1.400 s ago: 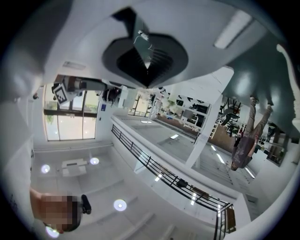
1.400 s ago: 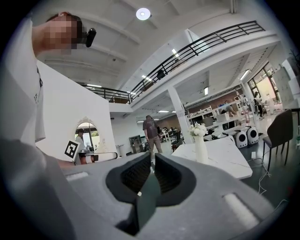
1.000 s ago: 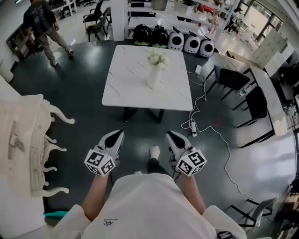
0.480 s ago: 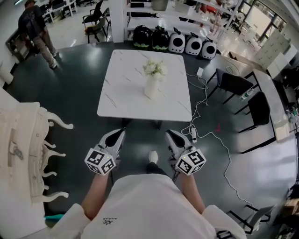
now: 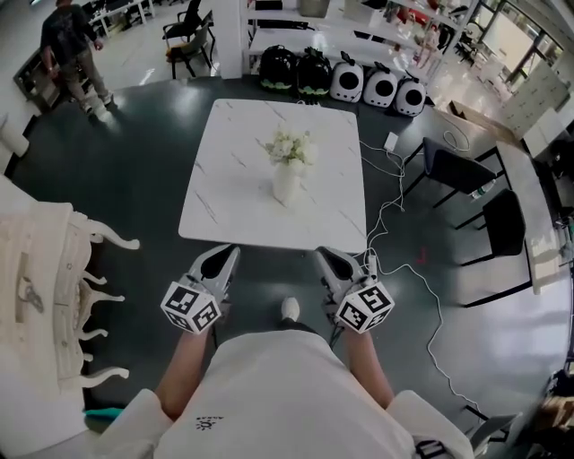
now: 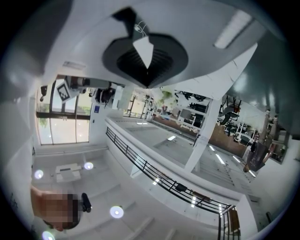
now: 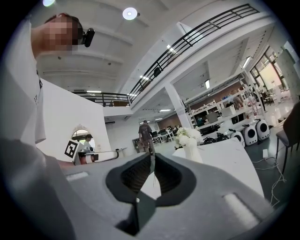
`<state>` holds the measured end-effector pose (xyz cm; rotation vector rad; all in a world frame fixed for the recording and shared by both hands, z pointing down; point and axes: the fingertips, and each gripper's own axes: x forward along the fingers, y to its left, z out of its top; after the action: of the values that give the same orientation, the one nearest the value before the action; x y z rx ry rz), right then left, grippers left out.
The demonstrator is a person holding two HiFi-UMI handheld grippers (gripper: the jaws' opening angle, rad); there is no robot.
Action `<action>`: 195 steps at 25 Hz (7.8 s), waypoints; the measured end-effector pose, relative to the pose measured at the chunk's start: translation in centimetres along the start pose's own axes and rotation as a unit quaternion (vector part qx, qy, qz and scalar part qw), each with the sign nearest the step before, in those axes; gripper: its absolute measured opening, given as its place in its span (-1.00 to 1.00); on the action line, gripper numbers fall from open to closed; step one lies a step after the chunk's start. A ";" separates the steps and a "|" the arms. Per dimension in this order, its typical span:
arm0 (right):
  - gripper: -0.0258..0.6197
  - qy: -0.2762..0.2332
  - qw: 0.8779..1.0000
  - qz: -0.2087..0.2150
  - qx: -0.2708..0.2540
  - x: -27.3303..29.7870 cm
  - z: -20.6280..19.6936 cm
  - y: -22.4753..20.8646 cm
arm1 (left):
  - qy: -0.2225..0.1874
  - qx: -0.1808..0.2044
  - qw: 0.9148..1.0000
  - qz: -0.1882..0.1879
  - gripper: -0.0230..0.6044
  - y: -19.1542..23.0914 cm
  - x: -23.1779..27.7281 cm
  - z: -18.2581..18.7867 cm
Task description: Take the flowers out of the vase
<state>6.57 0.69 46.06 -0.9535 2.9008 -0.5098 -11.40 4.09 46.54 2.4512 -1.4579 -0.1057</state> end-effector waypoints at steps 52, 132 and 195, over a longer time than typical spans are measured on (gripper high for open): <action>-0.84 -0.001 0.999 0.045 0.014 5.6 3.7 -12.9 | -0.003 0.001 0.999 0.035 -0.96 2.9 13.8 1.8; -0.84 -0.023 0.987 -0.160 0.020 8.2 4.2 -17.1 | 0.144 0.223 0.947 -0.183 0.71 9.5 30.8 -0.7; -0.84 -0.037 0.991 -0.129 0.013 6.3 5.0 -16.1 | 0.010 0.098 0.989 -0.107 -0.76 8.9 28.4 8.0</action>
<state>11.37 -16.62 46.84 -1.3229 2.7126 -0.5096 -6.79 -26.25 43.74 2.7540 -1.2456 0.0210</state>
